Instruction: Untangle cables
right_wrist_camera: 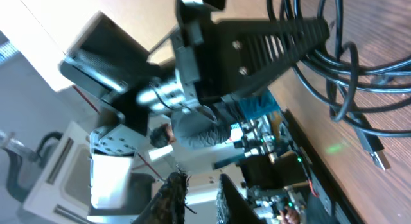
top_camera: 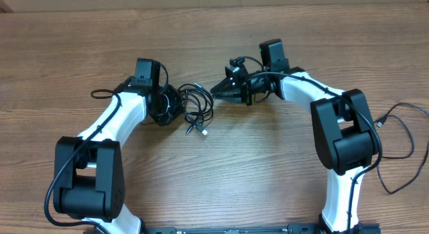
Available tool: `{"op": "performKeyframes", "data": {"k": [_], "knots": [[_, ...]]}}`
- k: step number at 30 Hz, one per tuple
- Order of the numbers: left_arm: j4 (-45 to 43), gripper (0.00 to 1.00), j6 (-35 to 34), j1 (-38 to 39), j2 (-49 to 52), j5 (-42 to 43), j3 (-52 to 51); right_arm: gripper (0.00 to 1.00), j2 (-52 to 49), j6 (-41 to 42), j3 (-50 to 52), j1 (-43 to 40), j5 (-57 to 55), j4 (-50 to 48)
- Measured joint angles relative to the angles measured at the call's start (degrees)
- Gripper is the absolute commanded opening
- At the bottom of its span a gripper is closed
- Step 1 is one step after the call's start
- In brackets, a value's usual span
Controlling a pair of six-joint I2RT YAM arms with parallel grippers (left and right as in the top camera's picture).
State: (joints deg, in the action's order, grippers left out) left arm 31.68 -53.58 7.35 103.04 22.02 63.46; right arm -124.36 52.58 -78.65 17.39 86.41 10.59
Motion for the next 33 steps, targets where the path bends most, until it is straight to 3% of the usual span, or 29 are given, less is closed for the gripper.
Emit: {"op": "performKeyframes", "data": {"k": [6,15,21,33], "knots": [[-0.1,0.04,-0.4,0.0,0.0,2.7,0.0,0.26,0.0,-5.9,1.2,1.5,-8.7,9.5],[0.0,0.04,-1.4,0.0,0.0,8.5,0.0,0.25,0.0,-8.8,1.4,3.0,-21.9,10.0],[0.0,0.04,-1.5,0.0,0.0,10.4,0.0,0.17,0.0,-9.0,1.4,6.0,-23.5,10.0],[0.0,0.04,-1.5,0.0,0.1,10.6,-0.1,0.16,0.0,-8.4,1.5,6.2,-23.5,17.2]]}}
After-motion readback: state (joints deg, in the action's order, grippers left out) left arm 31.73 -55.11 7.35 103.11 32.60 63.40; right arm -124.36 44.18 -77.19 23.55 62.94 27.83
